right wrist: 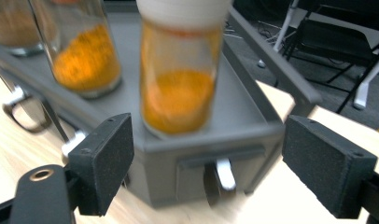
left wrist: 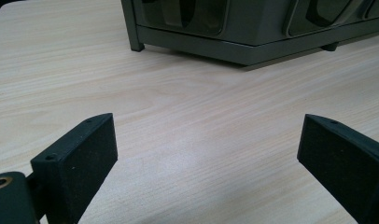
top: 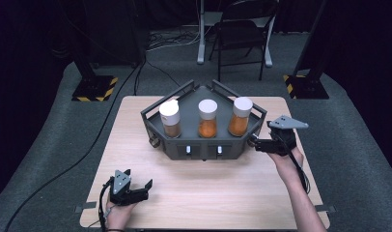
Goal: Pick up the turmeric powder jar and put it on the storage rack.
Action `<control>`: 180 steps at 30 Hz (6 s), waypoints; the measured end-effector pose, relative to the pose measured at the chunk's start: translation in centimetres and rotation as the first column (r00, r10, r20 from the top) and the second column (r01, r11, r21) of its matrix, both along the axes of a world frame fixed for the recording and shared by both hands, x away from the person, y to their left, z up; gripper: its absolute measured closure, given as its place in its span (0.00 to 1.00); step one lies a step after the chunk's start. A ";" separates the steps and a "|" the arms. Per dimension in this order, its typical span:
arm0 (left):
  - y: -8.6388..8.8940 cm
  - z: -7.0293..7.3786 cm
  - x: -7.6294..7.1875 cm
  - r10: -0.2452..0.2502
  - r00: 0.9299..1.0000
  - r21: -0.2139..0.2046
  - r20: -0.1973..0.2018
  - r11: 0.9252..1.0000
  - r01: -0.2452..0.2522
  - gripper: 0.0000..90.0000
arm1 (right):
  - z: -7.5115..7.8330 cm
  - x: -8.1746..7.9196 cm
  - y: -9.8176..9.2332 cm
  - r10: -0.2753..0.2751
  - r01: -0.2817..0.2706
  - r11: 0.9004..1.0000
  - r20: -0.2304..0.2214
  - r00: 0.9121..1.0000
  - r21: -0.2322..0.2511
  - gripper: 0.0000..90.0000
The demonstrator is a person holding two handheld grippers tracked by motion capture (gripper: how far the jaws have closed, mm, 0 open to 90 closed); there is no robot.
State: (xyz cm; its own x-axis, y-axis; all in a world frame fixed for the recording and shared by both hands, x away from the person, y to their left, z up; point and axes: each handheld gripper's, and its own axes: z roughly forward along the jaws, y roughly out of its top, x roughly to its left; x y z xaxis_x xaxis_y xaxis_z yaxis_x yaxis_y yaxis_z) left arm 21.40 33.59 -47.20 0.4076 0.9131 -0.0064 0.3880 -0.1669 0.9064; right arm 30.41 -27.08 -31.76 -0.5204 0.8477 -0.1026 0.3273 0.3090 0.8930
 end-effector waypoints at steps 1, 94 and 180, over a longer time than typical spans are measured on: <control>0.0 0.0 0.0 0.000 1.000 0.000 -0.001 1.000 0.000 0.05 | -0.4 -0.2 -0.3 0.001 -0.001 1.000 -0.003 1.000 -0.001 0.17; -0.1 0.1 0.2 -0.003 1.000 0.002 -0.010 1.000 0.003 0.05 | -13.3 -6.4 -6.4 -0.145 0.149 0.989 -0.170 0.975 0.013 0.17; -0.6 1.0 1.1 0.016 0.996 0.034 -0.085 0.999 -0.013 0.06 | -13.1 -6.2 -6.1 -0.135 0.134 0.991 -0.176 0.975 -0.016 0.17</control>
State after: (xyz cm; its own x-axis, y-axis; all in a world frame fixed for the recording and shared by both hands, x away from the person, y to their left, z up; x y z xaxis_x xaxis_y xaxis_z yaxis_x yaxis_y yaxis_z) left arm 22.47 32.95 -46.16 0.3938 0.9192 -0.0097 0.4662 -0.1906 0.8639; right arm 24.24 -33.14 -44.86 -0.4119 0.9109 -0.0235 0.5180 0.2552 0.8164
